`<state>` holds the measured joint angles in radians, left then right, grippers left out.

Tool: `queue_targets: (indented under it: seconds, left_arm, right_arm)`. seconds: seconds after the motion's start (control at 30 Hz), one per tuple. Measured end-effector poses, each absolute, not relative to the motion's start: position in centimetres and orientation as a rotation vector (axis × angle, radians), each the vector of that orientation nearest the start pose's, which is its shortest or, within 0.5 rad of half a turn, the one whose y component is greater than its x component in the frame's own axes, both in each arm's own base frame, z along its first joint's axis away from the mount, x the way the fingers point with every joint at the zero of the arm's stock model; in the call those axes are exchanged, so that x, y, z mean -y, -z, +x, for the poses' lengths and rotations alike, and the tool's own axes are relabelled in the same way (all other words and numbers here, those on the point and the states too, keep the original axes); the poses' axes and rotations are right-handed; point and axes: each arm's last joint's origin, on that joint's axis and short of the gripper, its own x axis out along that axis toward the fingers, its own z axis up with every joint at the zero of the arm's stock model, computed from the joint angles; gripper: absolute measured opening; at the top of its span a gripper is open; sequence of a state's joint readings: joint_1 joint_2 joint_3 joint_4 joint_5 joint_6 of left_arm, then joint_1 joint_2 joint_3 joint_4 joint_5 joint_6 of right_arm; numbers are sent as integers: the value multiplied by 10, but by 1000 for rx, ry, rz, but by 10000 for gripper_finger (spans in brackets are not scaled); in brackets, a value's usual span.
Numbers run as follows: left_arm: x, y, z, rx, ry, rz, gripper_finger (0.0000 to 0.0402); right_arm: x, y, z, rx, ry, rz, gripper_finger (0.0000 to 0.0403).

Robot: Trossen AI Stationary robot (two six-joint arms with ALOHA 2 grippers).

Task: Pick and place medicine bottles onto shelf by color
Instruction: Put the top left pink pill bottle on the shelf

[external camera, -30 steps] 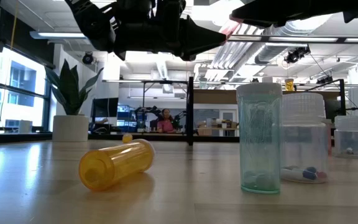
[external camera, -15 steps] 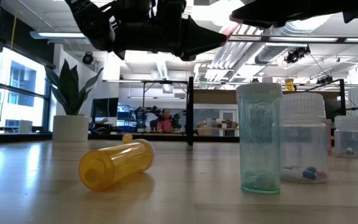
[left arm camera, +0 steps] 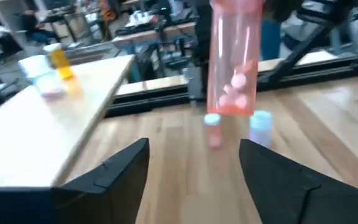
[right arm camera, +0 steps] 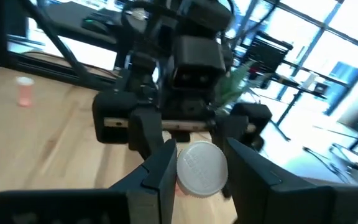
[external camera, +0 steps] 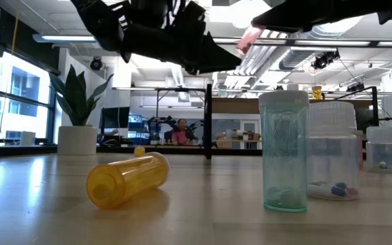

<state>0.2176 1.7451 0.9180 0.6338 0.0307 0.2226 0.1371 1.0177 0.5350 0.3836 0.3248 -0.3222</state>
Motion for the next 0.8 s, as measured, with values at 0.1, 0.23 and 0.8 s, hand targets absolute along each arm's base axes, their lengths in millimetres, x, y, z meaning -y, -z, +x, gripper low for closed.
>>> queue_targets:
  seconds: [0.1, 0.23, 0.8]
  left_arm:
    - [-79, -212, 357, -242, -185, 210, 247]
    - [-78, -224, 349, -274, -230, 211, 245]
    - [-75, -243, 331, -340, -289, 228, 236]
  right_arm:
    - [-19, -264, 216, -110, 227, -348, 107]
    - [-16, -278, 213, -87, 331, -351, 107]
    - [64, -362, 198, -215, 768, -237, 107]
